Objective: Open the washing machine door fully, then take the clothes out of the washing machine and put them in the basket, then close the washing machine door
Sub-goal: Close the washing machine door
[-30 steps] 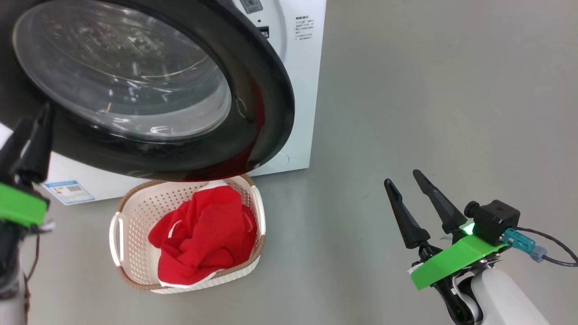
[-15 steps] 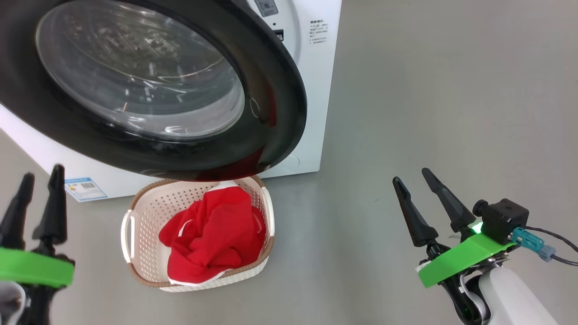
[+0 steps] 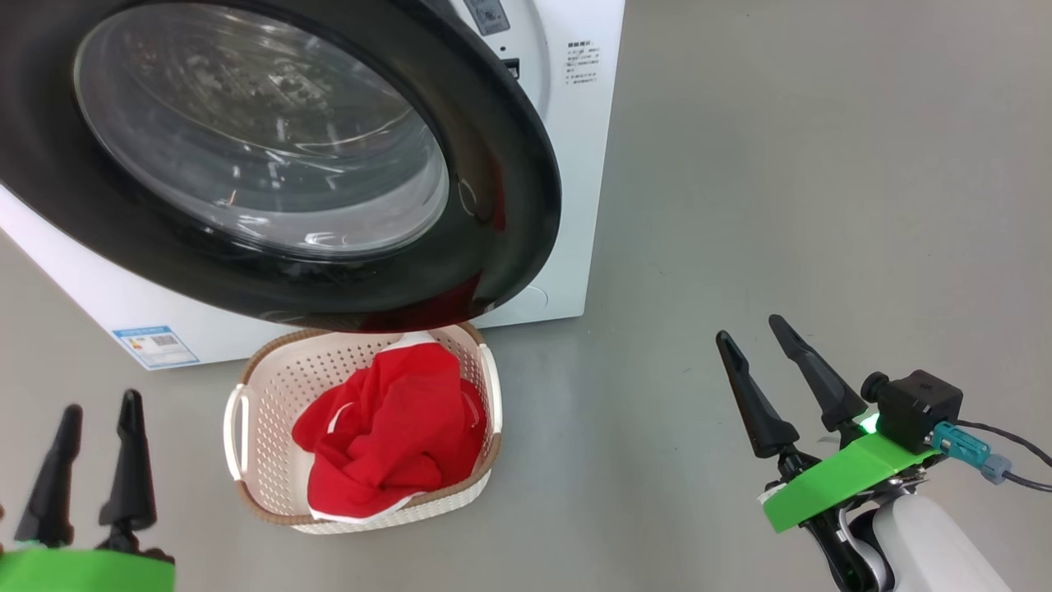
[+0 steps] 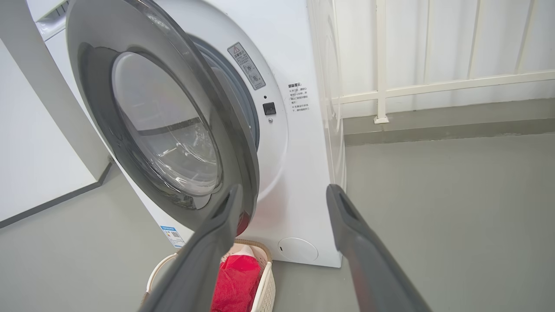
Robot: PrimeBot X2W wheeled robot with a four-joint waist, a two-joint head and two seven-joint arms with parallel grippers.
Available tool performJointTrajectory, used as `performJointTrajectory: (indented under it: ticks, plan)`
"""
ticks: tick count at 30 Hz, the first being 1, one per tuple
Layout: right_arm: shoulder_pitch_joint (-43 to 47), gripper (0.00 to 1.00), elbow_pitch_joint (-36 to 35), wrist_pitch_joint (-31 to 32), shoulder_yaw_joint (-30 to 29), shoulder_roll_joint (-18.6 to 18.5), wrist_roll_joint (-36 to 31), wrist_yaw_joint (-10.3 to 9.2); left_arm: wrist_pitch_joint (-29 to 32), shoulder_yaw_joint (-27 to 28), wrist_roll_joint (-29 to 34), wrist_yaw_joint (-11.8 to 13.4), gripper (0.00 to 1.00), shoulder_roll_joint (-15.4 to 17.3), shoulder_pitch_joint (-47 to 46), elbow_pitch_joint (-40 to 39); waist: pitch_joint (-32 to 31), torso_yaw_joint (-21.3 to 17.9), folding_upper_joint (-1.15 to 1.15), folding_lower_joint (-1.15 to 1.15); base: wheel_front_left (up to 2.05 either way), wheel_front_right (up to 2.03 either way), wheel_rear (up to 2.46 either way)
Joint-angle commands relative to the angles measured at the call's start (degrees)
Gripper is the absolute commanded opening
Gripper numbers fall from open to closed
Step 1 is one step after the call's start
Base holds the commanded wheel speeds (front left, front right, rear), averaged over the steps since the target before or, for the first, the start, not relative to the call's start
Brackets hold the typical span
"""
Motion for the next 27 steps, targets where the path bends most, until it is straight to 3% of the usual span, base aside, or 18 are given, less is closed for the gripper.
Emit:
performJointTrajectory:
  ticks: [1, 15, 27]
  plan:
    - [0.19, 1.00, -1.41, -0.27, 1.02, -0.27, 0.12, 0.09, -1.19, 1.82, 1.11, 0.11, 1.00, 1.43, -0.60, -0.90, -0.06, 0.05, 0.00, 0.00, 0.00, 0.00, 0.00]
    - [0.50, 1.00, -1.60, -0.27, 0.78, -0.73, 0.08, 0.09, -6.02, 0.54, 10.76, 3.83, 1.00, -2.68, 3.53, -2.06, -0.32, 0.94, 0.00, 0.00, 0.00, 0.00, 0.00]
    - [0.35, 1.00, -1.75, -0.27, 0.72, -0.69, -0.04, 0.09, -6.15, 2.45, 14.32, 2.68, 1.00, -5.91, 4.22, -4.25, 0.06, 1.33, 0.00, 0.00, 0.00, 0.00, 0.00]
